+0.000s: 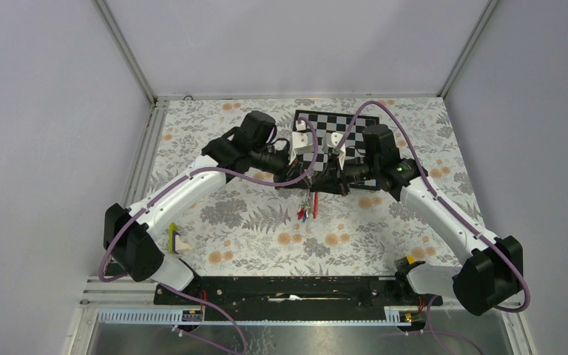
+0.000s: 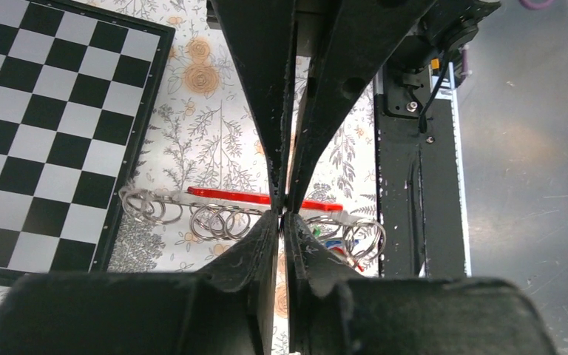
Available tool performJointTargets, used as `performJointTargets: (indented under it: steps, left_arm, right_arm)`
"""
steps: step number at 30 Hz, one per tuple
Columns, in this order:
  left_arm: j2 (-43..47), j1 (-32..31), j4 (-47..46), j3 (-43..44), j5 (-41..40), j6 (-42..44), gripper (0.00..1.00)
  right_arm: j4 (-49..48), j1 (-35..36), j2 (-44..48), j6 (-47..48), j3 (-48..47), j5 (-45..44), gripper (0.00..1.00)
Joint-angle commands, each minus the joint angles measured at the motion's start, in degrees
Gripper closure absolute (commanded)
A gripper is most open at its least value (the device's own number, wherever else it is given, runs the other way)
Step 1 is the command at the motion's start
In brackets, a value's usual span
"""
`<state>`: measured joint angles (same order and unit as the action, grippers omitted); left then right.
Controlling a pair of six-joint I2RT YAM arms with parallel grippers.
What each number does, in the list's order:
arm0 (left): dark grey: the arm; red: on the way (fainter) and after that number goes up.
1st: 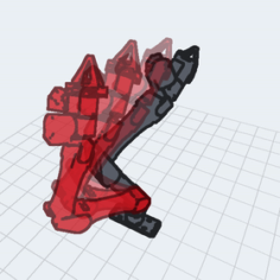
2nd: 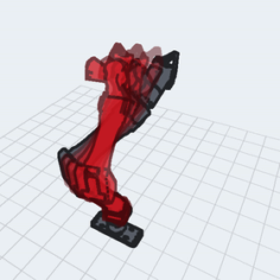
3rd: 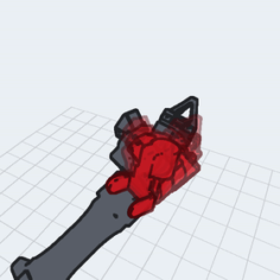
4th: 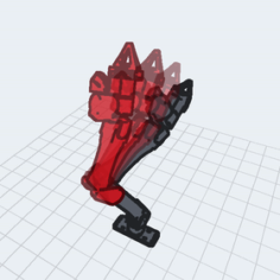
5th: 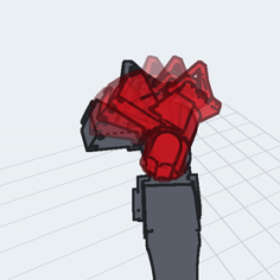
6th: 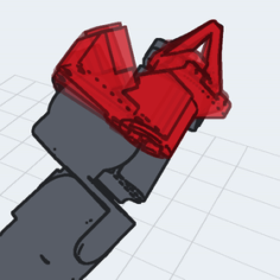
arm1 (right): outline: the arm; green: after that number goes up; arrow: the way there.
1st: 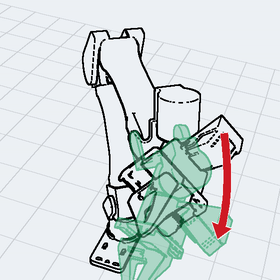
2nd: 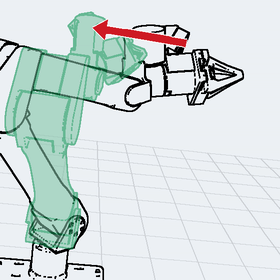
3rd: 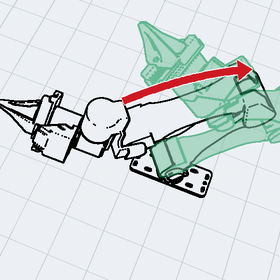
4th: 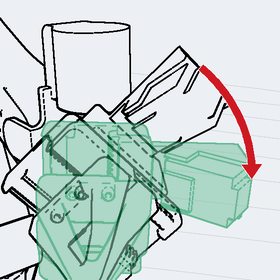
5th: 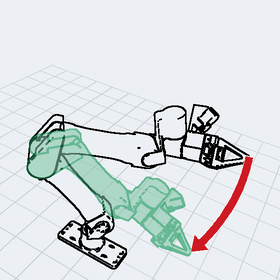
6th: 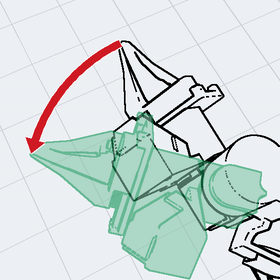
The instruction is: Put the keys on the keyring
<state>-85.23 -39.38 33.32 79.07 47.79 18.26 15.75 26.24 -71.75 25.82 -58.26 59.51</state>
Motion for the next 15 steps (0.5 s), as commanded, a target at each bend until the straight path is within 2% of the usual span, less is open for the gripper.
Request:
performJointTargets:
  steps: [1, 5, 15]
  left_arm:
    - [2.3, 0.4, 0.6, -0.9, -4.4, 3.9, 0.84]
    - [2.8, 0.9, 0.6, -1.6, -5.3, 4.7, 0.78]
    - [2.7, 1.4, 1.6, -3.6, -3.9, 4.9, 0.76]
  right_arm:
    - [-1.6, -0.3, 1.6, 0.5, -0.3, 2.2, 1.00]
    - [-2.3, -0.6, 1.8, 0.0, 0.0, 2.8, 1.00]
    - [-4.4, -1.5, 2.4, -1.8, 0.7, 2.6, 1.00]
